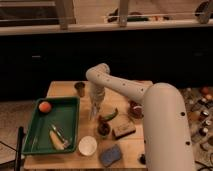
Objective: Wipe table surface with towel
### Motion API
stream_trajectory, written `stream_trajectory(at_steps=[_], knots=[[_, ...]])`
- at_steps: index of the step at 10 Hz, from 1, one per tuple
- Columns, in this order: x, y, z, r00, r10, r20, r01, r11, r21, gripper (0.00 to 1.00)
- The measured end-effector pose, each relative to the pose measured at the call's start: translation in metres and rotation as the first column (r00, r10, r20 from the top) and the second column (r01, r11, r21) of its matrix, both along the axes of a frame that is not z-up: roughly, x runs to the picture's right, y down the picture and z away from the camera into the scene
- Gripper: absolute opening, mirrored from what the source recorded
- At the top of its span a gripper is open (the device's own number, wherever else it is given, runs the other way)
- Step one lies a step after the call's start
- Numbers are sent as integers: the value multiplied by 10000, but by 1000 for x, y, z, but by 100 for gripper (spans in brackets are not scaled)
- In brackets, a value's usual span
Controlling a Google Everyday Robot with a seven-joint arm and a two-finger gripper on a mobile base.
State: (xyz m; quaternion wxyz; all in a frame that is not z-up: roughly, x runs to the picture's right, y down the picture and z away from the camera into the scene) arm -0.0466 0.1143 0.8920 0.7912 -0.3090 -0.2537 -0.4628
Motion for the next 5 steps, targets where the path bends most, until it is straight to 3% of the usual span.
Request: stream_trajectory(at_steps=[2,5], knots=[[23,6,0,9987,247,-439,-257,9994,-231,0],[66,0,7,9871,861,-1348,-902,9956,-246,0]])
